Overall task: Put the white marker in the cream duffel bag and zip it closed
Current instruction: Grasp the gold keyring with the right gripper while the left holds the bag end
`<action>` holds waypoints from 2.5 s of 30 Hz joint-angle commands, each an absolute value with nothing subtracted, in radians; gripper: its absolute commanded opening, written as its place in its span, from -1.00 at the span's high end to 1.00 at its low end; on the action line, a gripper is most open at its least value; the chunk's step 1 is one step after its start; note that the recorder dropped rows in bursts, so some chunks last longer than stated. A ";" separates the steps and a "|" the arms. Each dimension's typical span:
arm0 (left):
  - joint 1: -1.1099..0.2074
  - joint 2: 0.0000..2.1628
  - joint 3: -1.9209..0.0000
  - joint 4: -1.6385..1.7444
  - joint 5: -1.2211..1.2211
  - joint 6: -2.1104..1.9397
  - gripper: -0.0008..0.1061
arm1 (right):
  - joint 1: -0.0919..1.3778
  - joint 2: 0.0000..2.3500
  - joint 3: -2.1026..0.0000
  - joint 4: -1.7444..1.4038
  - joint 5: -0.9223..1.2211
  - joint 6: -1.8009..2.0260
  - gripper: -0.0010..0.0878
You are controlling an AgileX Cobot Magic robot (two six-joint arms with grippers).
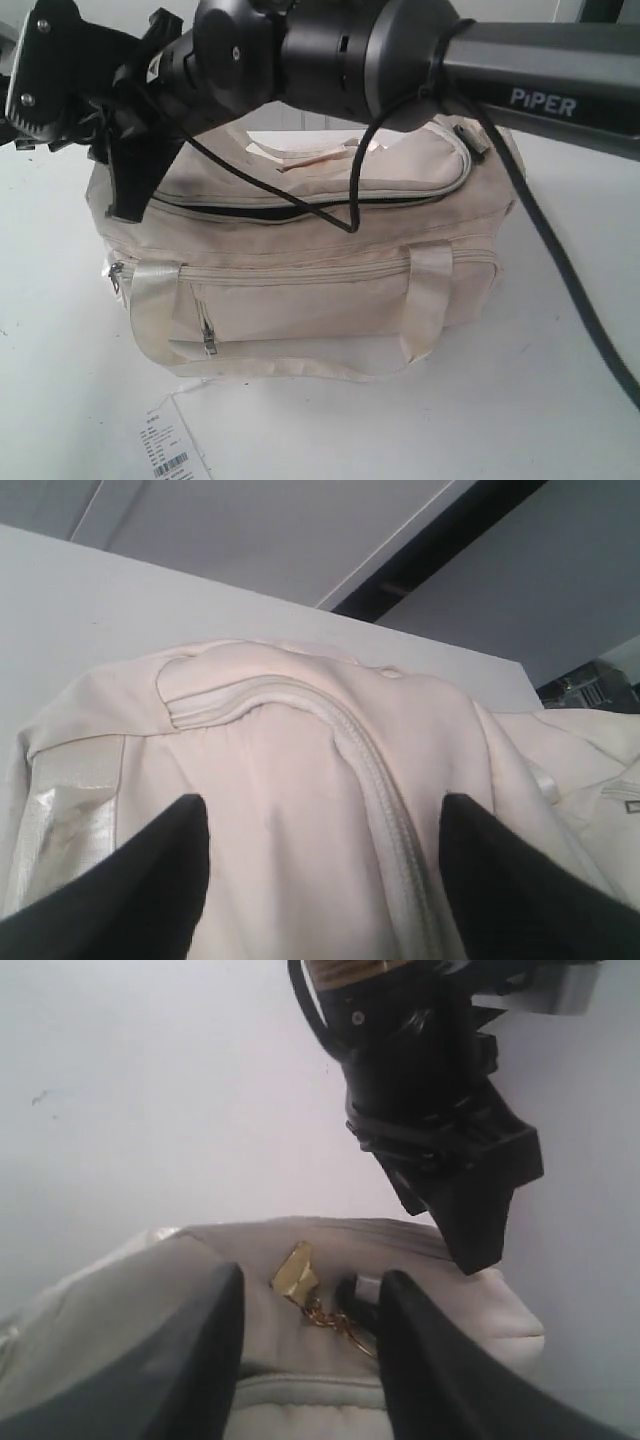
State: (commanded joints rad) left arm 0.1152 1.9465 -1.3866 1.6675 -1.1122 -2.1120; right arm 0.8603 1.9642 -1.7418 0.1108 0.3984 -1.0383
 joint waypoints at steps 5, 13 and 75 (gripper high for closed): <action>0.114 1.971 -1.387 1.665 -1.121 -2.112 -0.27 | 0.860 1.966 -1.742 0.043 0.394 -1.038 0.05; 0.114 1.982 -1.387 1.629 -1.123 -2.064 0.38 | 0.860 1.966 -1.742 -0.017 0.348 -1.044 0.05; 0.115 1.982 -1.387 1.466 -1.221 -1.984 0.99 | 0.818 2.098 -1.744 -0.049 0.229 -0.646 0.92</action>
State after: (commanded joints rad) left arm 0.1155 1.9815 -1.3866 1.4664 -1.2211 -1.9836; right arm 0.8176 2.0981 -1.7440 -0.0489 0.2287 -0.6462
